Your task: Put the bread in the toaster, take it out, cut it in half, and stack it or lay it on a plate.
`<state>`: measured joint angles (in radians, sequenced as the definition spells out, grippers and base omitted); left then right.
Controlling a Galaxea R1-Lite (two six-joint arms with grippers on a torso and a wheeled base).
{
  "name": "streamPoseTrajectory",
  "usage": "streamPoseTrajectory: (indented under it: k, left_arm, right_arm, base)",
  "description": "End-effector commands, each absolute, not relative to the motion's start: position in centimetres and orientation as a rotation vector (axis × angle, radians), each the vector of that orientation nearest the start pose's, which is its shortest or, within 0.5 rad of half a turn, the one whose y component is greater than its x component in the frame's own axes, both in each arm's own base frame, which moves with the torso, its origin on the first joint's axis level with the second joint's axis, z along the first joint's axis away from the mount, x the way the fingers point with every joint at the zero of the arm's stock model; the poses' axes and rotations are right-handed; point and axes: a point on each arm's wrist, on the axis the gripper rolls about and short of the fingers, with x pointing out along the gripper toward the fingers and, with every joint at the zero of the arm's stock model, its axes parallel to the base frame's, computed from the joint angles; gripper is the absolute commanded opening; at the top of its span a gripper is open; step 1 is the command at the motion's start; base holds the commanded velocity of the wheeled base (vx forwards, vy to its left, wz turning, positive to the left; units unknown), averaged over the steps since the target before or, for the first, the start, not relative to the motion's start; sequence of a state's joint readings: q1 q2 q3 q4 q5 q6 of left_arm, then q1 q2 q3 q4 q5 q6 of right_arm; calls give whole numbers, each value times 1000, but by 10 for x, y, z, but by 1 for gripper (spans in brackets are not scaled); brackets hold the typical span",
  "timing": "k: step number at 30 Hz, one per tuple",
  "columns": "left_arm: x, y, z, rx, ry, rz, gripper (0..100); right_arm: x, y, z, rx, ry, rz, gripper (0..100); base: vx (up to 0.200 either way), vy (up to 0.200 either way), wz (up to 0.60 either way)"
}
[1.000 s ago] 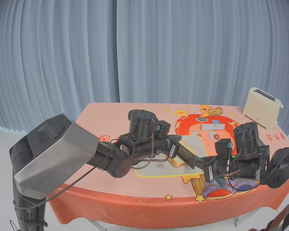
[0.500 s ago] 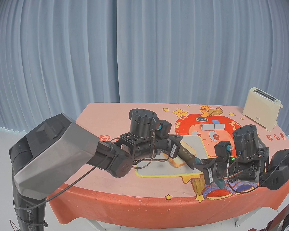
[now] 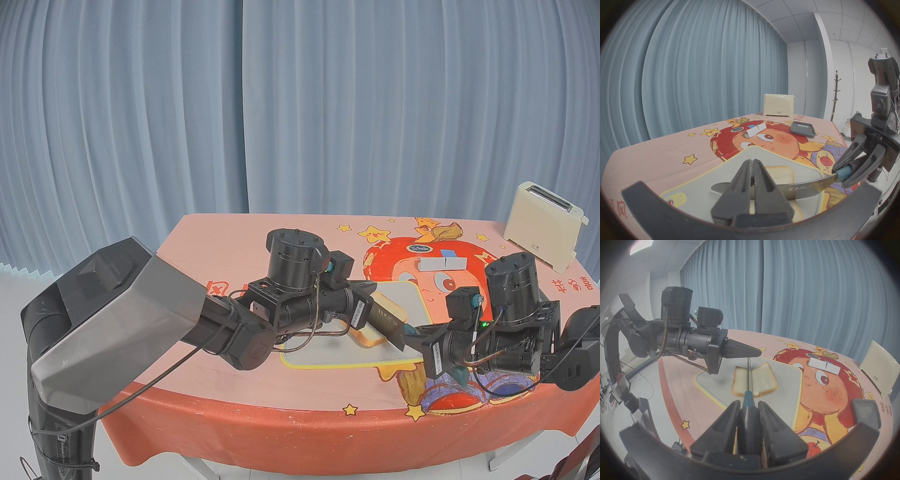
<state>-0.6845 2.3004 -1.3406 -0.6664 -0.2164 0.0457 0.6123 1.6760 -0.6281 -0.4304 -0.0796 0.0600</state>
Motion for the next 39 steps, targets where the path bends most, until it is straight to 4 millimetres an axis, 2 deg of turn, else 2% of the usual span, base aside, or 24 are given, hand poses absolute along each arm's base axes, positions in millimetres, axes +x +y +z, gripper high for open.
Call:
streamPoseTrajectory:
  k: [1,12,17,23,39]
  left_arm:
    - [354,-295,87,118,296,-899,0]
    - [357,-299,102,105,247,-903,0]
    - [358,-301,108,101,228,-904,0]
    - [359,-300,108,100,225,-901,0]
    - [357,-298,94,110,264,-899,0]
  right_arm:
    - [220,151,126,-148,601,492,0]
    - [219,151,114,-167,646,487,0]
    - [219,150,115,-164,640,486,0]
    - [220,150,119,-156,626,484,0]
    - [226,151,128,-117,596,472,0]
  base:
    - [0,0,0]
    - [0,0,0]
    - [0,0,0]
    - [0,0,0]
    - [0,0,0]
